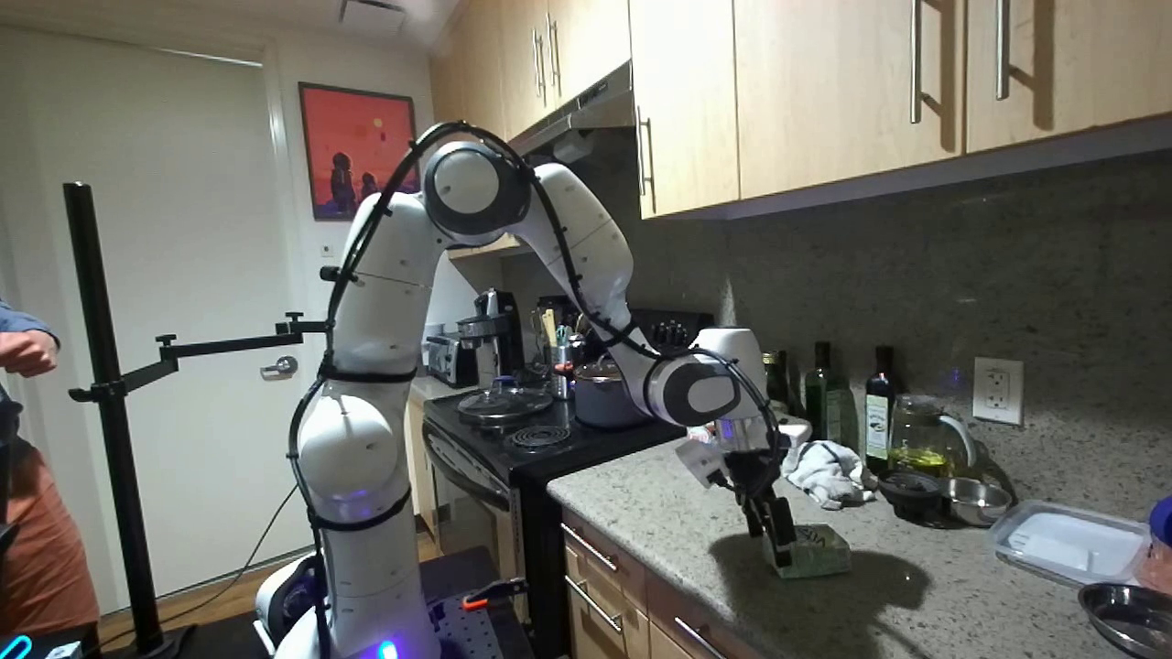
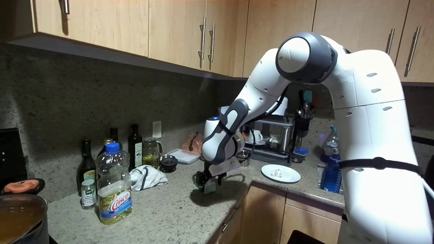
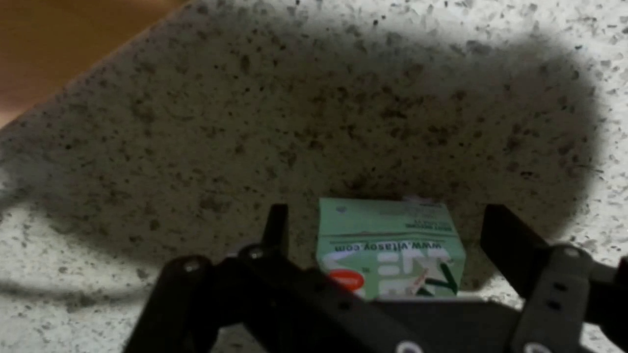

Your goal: Put the juice box upright

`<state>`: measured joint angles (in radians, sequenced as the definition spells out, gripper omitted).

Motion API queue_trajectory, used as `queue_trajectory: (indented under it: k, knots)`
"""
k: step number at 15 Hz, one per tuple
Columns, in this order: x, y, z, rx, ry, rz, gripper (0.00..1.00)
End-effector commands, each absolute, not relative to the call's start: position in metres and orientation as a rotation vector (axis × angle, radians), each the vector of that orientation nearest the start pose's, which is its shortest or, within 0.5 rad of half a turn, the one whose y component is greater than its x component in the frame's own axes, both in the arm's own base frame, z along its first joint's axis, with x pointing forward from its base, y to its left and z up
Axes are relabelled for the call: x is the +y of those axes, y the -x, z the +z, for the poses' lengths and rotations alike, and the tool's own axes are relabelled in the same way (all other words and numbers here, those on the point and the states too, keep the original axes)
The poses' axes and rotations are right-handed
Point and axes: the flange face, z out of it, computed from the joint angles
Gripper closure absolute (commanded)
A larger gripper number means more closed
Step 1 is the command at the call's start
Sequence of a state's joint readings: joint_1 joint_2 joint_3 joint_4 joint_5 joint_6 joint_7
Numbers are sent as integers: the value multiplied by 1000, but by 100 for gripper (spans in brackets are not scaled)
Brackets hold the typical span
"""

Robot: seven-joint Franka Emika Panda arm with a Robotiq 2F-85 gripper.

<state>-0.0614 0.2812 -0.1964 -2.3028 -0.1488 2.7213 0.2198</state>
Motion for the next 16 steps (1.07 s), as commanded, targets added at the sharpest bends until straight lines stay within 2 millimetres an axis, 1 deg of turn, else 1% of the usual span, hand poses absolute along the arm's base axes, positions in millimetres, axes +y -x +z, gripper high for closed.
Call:
queue_trajectory:
  k: [1, 4, 6, 7, 8, 9, 10, 11, 12, 13, 16]
  knots:
    - [-137, -537, 244, 517, 3194, -253, 0]
    - [-141, -540, 245, 520, 3190, -262, 0]
    - [-143, -542, 244, 521, 3183, -263, 7]
    - [-143, -542, 244, 524, 3181, -262, 6]
    - [-143, -542, 243, 528, 3179, -259, 9]
    - [-143, -543, 242, 529, 3179, -256, 10]
    - [-143, -543, 241, 527, 3178, -253, 12]
    - [-142, -543, 240, 527, 3178, -248, 11]
    - [-142, -543, 238, 526, 3178, -246, 14]
    - [-141, -544, 238, 524, 3177, -244, 14]
    - [-139, -544, 235, 523, 3175, -239, 19]
